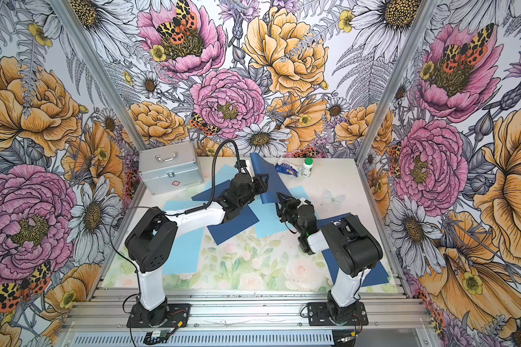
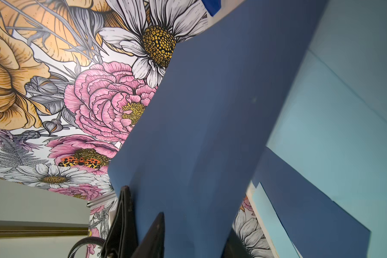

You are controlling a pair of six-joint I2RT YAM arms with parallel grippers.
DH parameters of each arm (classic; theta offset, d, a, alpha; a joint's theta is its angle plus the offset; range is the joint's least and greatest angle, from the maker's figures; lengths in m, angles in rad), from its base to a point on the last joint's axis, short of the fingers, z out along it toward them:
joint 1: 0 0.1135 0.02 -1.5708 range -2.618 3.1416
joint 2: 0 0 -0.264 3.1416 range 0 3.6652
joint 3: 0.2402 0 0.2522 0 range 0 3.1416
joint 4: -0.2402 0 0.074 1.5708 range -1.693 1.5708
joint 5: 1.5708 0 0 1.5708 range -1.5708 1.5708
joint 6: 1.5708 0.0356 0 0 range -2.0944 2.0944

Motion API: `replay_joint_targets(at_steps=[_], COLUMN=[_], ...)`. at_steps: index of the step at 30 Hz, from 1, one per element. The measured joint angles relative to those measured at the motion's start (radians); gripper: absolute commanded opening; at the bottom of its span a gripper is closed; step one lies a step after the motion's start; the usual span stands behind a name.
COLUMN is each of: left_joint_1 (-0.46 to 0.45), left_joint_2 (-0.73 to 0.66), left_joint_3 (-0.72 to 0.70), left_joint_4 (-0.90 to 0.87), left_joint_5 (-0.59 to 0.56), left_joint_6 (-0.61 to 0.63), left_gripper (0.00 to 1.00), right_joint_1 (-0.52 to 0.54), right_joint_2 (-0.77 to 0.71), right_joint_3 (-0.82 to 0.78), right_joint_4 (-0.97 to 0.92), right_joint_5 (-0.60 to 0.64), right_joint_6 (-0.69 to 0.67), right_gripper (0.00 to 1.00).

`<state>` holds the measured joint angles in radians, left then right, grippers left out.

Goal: Sort the scattered colored papers by color
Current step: Pick up the colored paper.

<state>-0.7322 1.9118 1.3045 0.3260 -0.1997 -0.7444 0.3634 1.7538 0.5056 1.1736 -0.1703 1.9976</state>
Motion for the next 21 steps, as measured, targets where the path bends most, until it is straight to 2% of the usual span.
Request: replay_joint_targets(at_steps=[6, 8, 10, 12, 14, 15, 17, 18, 19, 21], left_joint_1=[0.000, 0.000, 0.000, 0.002, 0.002, 0.003, 0.006, 0.008, 0.011, 0.017], left_joint_2=[-0.022, -0.026, -0.030, -0.034, -0.038, -0.042, -0.065, -0.083, -0.105, -0.161], left_joint_3=[-0.044, -0.064, -0.089, -0.112, -0.129, -0.140, -0.166, -0.181, -0.200, -0.246], left_joint_4=[0.023, 0.025, 0.031, 0.034, 0.041, 0.042, 0.045, 0.048, 0.054, 0.060], left_joint_5=[-0.003, -0.005, -0.010, -0.014, -0.015, -0.016, -0.015, -0.012, -0.002, 0.009], left_joint_6=[-0.016, -0.016, -0.023, -0.029, -0.037, -0.039, -0.037, -0.036, -0.032, -0.024], left_gripper=[0.37, 0.40, 0.42, 0.44, 0.49, 0.54, 0.75, 0.95, 0.99, 0.99], right_joint_1=[0.000, 0.000, 0.000, 0.000, -0.001, -0.001, -0.005, -0.005, -0.007, -0.008], right_joint_2=[0.000, -0.003, -0.011, -0.027, -0.051, -0.067, -0.103, -0.131, -0.169, -0.246], right_joint_3=[0.000, 0.000, 0.000, 0.000, 0.002, 0.008, 0.029, 0.048, 0.076, 0.139], right_joint_4=[0.021, 0.021, 0.021, 0.014, -0.005, -0.026, -0.093, -0.158, -0.246, -0.424], right_joint_5=[0.024, 0.028, 0.028, 0.027, 0.023, 0.016, 0.001, -0.008, -0.018, -0.023], right_joint_6=[0.000, -0.003, -0.017, -0.038, -0.058, -0.080, -0.130, -0.171, -0.222, -0.337], right_gripper=[0.20, 0.18, 0.11, 0.00, 0.00, 0.00, 0.00, 0.00, 0.00, 0.00])
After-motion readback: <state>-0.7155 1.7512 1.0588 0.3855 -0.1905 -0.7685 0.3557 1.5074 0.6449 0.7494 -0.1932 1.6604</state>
